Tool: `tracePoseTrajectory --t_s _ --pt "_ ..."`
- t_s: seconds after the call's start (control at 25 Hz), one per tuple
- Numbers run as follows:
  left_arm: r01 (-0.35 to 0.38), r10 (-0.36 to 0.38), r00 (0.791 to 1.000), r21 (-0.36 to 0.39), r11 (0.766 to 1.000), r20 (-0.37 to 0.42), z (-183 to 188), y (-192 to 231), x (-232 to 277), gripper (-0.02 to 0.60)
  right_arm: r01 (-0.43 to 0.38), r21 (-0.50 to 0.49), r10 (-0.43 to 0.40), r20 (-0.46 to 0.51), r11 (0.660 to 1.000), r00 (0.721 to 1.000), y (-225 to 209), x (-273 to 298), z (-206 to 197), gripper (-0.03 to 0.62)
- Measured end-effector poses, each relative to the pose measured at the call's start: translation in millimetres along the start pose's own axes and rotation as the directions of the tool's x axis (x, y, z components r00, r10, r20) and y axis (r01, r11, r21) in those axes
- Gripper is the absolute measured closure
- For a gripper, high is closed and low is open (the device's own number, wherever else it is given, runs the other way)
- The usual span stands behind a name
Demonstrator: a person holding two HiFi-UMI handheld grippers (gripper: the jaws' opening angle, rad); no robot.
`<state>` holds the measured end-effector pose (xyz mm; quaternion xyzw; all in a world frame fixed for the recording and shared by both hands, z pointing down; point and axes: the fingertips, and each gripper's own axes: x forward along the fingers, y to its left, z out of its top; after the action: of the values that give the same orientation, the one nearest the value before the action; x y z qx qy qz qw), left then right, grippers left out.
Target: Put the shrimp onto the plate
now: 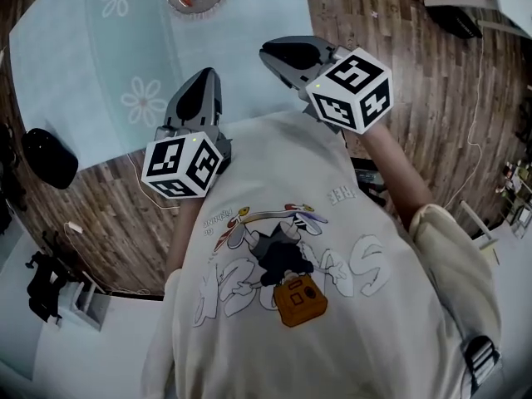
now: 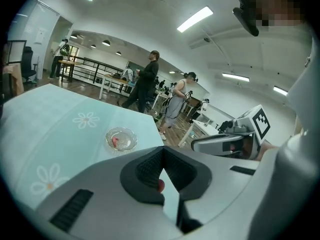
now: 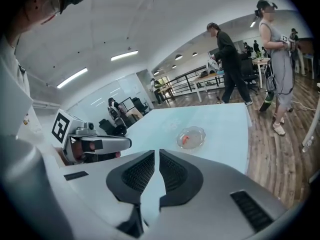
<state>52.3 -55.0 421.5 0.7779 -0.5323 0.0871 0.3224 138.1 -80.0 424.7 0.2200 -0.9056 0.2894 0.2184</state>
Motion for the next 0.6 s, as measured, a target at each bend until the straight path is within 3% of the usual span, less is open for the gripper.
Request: tracePoseTrajectory --t_s 0.32,0.6 --pt "0.024 -0.022 0.999 0.058 0.998 -0.025 -3 -20 8 0.574 0.006 0.039 -0.008 0.051 0.999 0.999 0 -11 2 0.545" --pt "-0.022 0.026 0.998 0.065 0.998 -0.064 -13 -8 4 0.574 0.006 0.058 -0.008 0.031 0.998 0.999 -9 4 -11 0.545"
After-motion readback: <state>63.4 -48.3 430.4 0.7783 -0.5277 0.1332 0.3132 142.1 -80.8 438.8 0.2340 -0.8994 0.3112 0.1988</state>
